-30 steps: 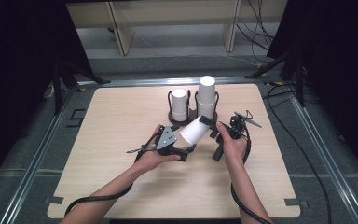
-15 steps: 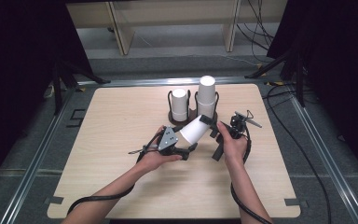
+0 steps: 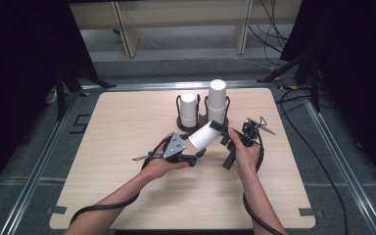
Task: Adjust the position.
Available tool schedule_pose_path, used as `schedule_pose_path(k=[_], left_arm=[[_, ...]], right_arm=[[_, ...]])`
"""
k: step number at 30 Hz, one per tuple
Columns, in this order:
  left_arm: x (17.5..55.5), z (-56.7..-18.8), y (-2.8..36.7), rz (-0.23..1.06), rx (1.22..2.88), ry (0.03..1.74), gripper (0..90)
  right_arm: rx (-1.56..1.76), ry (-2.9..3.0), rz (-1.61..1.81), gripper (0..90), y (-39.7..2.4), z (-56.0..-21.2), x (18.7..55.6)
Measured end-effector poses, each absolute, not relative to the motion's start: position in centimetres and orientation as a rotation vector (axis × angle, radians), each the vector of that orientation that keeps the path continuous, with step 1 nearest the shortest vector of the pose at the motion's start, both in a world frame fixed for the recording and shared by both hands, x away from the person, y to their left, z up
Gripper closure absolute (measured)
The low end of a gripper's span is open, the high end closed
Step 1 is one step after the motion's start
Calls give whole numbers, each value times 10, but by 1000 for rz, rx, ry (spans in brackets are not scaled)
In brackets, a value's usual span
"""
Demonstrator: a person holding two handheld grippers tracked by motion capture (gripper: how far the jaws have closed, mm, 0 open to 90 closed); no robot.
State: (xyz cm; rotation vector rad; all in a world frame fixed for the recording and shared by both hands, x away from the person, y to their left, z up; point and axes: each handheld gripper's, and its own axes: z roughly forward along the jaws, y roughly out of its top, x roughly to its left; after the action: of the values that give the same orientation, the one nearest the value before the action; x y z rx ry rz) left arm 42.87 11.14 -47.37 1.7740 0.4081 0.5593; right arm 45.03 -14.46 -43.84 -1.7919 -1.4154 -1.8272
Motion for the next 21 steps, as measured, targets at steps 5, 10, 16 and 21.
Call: schedule_pose_path(k=[5,10,16,21], left_arm=[[429,-470,118,550,1764,383,270],[429,-467,124,544,1796,364,277],[430,-465,126,526,1825,338,288],[429,-463,126,504,1857,316,289]], right_arm=[[-1756,-1442,-1842,336,-141,-436,448],[-1749,-1444,-1843,335,-137,-435,448],[-1744,-1524,-1856,332,-138,-434,447],[-1722,-1573,-1908,330,-142,-431,448]])
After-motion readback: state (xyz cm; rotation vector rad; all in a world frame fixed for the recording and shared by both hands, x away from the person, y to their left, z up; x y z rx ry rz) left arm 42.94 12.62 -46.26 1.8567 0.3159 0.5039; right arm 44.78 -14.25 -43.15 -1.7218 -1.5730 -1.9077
